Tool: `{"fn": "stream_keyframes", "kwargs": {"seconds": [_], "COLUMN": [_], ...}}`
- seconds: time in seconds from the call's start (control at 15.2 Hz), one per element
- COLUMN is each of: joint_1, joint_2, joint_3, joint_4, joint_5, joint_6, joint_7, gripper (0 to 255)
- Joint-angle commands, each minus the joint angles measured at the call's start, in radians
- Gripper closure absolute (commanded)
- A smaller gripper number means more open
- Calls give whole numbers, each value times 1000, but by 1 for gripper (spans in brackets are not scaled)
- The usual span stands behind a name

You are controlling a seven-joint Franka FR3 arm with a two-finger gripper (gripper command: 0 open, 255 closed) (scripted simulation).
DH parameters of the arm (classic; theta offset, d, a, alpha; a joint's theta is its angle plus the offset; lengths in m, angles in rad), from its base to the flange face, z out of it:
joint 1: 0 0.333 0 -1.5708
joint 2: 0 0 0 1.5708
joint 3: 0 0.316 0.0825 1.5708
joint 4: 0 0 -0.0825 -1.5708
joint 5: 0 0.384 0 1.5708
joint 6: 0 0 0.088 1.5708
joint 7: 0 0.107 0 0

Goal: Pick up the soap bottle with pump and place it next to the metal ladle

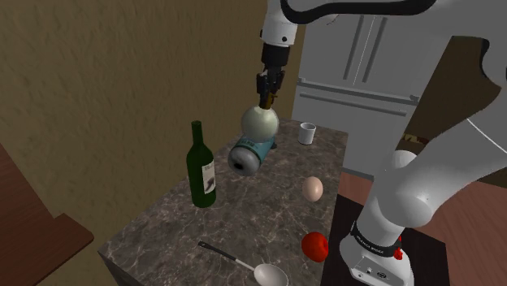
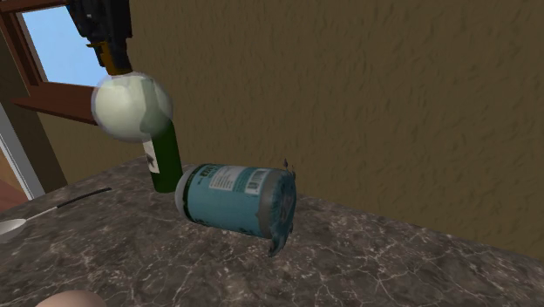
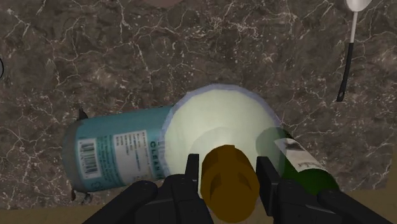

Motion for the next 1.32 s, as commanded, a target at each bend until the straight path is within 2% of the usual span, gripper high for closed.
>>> {"fn": "stream_keyframes", "kwargs": {"seconds": [0.0, 0.66, 1.25], "joint_1": [7, 54, 58], "joint_2": [-77, -400, -444], "joint_3": [20, 120, 128], "joint_4": [-60, -252, -398], "joint_5": [6, 75, 84], "joint_6": [-16, -139, -37], "joint_7": [26, 151, 145], "gripper": [255, 255, 255]}}
